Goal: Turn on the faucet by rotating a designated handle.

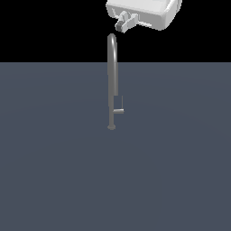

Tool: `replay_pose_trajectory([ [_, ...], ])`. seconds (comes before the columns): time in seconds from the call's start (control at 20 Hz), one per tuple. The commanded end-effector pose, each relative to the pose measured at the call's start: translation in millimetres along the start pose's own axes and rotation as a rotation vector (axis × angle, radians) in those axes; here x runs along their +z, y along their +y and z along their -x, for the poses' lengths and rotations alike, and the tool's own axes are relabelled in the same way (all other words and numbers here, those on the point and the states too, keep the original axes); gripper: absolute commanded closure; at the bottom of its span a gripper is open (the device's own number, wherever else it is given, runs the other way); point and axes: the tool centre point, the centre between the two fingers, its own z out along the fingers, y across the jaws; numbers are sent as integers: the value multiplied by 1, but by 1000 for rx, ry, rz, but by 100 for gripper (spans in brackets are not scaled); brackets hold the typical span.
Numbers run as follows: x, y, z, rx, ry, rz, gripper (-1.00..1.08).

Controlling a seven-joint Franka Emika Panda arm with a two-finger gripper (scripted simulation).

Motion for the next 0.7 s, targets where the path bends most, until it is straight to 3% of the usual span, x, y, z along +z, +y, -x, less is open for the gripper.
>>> replay_pose_trajectory([
  [0.0, 2, -3, -17, 36, -42, -38, 108],
  [0.65, 24, -9, -111, 240, -273, -249, 108],
])
